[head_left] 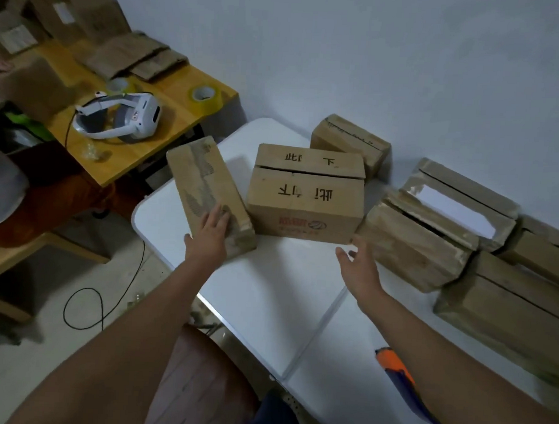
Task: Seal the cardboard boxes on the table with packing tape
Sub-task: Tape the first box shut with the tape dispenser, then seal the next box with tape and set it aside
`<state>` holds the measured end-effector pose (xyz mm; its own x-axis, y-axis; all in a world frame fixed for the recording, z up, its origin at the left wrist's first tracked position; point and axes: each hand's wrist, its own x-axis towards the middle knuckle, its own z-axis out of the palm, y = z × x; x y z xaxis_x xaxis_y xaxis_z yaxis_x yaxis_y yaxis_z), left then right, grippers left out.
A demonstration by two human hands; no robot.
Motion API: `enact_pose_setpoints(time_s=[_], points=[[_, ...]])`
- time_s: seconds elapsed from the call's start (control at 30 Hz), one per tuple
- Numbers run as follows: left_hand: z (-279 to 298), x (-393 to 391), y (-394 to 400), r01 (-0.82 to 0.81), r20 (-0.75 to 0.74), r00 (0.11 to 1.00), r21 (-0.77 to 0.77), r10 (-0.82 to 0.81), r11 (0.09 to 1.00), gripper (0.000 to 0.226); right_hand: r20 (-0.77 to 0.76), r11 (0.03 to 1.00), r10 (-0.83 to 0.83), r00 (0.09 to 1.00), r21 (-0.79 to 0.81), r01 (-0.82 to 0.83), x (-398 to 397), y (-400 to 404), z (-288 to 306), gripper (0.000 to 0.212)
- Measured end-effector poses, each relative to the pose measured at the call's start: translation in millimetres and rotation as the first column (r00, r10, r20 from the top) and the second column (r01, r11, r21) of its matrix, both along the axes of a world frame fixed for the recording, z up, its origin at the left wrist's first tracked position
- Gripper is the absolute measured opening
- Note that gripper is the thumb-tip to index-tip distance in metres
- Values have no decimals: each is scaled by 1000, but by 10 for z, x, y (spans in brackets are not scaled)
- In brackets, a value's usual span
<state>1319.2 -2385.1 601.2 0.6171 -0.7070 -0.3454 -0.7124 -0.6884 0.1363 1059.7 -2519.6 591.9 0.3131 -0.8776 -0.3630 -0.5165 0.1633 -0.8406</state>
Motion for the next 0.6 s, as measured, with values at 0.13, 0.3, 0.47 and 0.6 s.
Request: enact_pose_setpoints(time_s=[0.13,0.3,0.47,0.6], points=[[-30,-68,-235,-16,4,1000,-150,17,989,74,130,996,-94,987,7,94,134,-279,112,40],[-9,-268,-607,-339,-476,872,-421,113,841,71,127,991,-62,990,125,45,217,-474,206,46],[9,-185,-611,-556,-668,729,-449,151,699,45,180,973,-94,979,225,52,187,-221,315,58],[-52,-229,-656,-501,-566,802,-460,193,733,42,122,981,50,991,181,-72,209,215,251,47]])
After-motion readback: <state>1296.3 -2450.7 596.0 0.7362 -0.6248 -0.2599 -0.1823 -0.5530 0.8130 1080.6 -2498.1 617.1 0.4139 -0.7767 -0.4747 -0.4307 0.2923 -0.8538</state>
